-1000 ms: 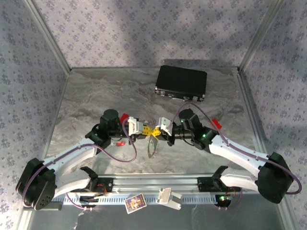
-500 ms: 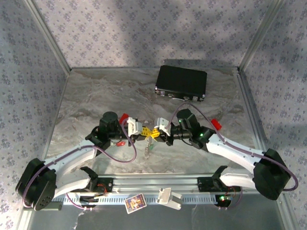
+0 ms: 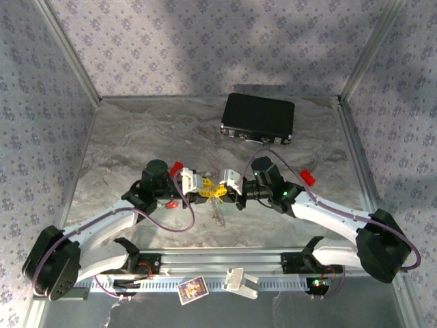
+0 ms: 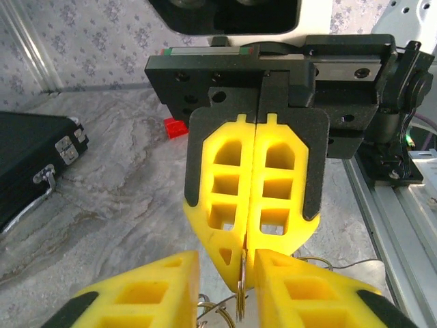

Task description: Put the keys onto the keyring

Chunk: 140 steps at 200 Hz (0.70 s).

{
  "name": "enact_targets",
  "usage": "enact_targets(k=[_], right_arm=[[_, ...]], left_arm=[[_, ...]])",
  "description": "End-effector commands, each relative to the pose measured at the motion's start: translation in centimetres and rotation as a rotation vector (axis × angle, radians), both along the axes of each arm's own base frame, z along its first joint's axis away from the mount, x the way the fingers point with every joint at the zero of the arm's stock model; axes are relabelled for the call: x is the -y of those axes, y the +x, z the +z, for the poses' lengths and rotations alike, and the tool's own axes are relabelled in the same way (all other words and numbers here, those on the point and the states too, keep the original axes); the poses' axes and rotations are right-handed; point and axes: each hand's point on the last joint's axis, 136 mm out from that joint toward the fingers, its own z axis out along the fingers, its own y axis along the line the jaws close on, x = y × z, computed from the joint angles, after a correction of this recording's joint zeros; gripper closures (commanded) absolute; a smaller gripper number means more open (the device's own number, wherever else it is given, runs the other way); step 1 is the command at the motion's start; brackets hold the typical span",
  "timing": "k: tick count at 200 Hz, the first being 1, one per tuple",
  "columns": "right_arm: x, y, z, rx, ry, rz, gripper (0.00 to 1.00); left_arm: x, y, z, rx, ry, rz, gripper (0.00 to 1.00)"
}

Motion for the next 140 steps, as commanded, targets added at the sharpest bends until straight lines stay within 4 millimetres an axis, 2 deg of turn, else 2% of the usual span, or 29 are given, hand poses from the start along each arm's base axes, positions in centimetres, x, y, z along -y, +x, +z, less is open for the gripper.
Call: enact_targets(k=[1, 30, 62, 106, 140], right_arm=[[0.1, 0.1, -0.8, -0.018, -0.008, 0.002, 1.00], [0.1, 0.1, -0.8, -0.017, -0.014, -0.001, 1.00], [0.1, 0.0, -0.7, -0.019, -0.014, 0.005, 1.00], [-0.1, -0.4, -0.5, -0.011, -0.026, 0.025, 1.00], [-0.3, -0.7, -0.4, 0.003, -0.035, 0.038, 1.00]], left_arm=[[-0.9, -0.3, -0.4, -0.008, 0.015, 0.018, 0.68], [-2.0, -0.1, 0.1, -0.006, 0.007, 0.064, 0.60], [-2.9, -0.2, -0.3, -0.007, 0.027, 0.099, 0.58], [-2.3, -0.1, -0.3, -0.030, 0.034, 0.062, 0.61], [-1.7, -0.1, -0.1, -0.047, 0.031, 0.021, 0.69]])
